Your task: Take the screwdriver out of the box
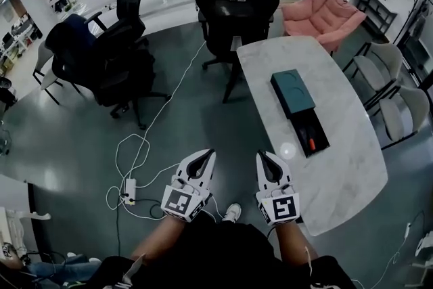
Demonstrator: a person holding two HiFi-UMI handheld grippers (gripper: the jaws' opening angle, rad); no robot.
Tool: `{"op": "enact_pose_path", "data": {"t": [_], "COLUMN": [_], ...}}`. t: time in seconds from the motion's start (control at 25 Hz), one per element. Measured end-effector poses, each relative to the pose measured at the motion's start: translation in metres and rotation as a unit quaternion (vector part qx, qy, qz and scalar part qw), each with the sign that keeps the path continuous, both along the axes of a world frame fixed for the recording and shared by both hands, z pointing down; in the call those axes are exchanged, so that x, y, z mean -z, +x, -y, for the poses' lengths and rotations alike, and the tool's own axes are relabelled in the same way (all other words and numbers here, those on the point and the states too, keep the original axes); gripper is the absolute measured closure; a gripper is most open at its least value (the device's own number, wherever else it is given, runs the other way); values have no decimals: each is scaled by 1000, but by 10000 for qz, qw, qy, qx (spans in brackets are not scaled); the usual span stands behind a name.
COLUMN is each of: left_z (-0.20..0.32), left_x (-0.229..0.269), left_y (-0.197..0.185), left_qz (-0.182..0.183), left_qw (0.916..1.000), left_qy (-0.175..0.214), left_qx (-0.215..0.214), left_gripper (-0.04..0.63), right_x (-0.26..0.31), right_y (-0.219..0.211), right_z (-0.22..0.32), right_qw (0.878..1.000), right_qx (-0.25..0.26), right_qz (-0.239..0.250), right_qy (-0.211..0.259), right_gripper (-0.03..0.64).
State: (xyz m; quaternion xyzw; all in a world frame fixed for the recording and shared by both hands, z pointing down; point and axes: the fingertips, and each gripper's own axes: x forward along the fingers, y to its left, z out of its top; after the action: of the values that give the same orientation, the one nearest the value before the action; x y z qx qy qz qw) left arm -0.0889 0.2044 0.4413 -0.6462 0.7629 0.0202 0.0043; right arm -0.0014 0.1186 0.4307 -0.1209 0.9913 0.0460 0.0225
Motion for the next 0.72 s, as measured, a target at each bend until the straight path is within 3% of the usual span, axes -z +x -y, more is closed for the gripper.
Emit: {"op": "enact_pose_path", "data": {"t": [0.48, 0.72], "left_z": [59, 93], "left_x": [-5, 6], "left_y": [-12, -36], "left_qz": [70, 220], "left_qw": [9990, 9973], "left_qy": [-152, 2], "left_qx": [-414, -701], "left_gripper": [592, 591], "right_x": [1, 1], "right_y": [-10, -37], "right_z": [57, 86], "right_qw": [9994, 9983], "right_qx": [-325, -575], "right_qz": [103, 82], "right_qy": [-61, -43], "right_gripper": [594, 594]}}
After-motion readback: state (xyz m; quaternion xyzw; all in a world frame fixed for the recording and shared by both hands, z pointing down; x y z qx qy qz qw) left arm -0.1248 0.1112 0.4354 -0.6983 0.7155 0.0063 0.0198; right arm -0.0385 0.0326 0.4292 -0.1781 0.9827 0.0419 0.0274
